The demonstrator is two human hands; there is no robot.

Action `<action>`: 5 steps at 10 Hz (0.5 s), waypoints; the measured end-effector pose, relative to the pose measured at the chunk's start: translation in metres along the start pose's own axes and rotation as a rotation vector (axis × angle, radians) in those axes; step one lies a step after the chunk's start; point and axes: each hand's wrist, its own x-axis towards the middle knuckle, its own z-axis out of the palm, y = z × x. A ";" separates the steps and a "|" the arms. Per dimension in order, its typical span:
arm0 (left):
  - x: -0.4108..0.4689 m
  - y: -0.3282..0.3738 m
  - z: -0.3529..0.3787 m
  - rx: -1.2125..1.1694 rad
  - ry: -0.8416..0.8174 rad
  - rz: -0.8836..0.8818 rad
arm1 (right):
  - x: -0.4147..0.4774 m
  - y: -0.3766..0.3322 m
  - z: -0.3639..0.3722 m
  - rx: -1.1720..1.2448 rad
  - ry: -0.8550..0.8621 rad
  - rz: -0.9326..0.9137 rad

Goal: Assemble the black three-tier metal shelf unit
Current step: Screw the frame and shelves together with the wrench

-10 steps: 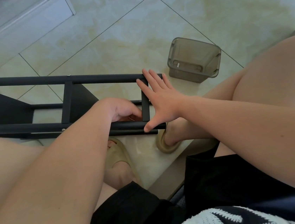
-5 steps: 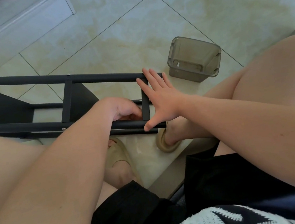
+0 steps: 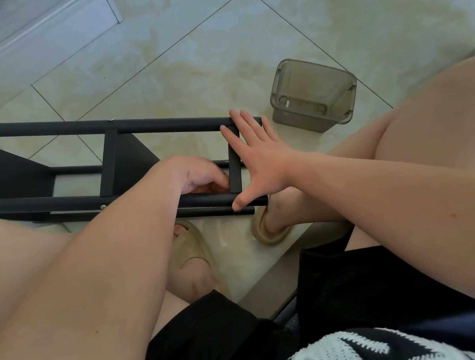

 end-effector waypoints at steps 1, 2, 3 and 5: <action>0.000 -0.002 -0.002 0.014 -0.035 -0.014 | -0.001 -0.001 0.001 -0.004 0.001 -0.002; -0.003 -0.001 -0.001 0.049 -0.009 -0.034 | -0.001 -0.001 0.002 -0.005 0.003 -0.005; -0.003 0.001 0.003 0.031 0.010 -0.027 | -0.001 -0.001 0.001 -0.004 0.004 -0.003; -0.003 0.001 -0.001 0.001 -0.035 -0.029 | 0.000 -0.001 0.000 -0.003 0.001 0.000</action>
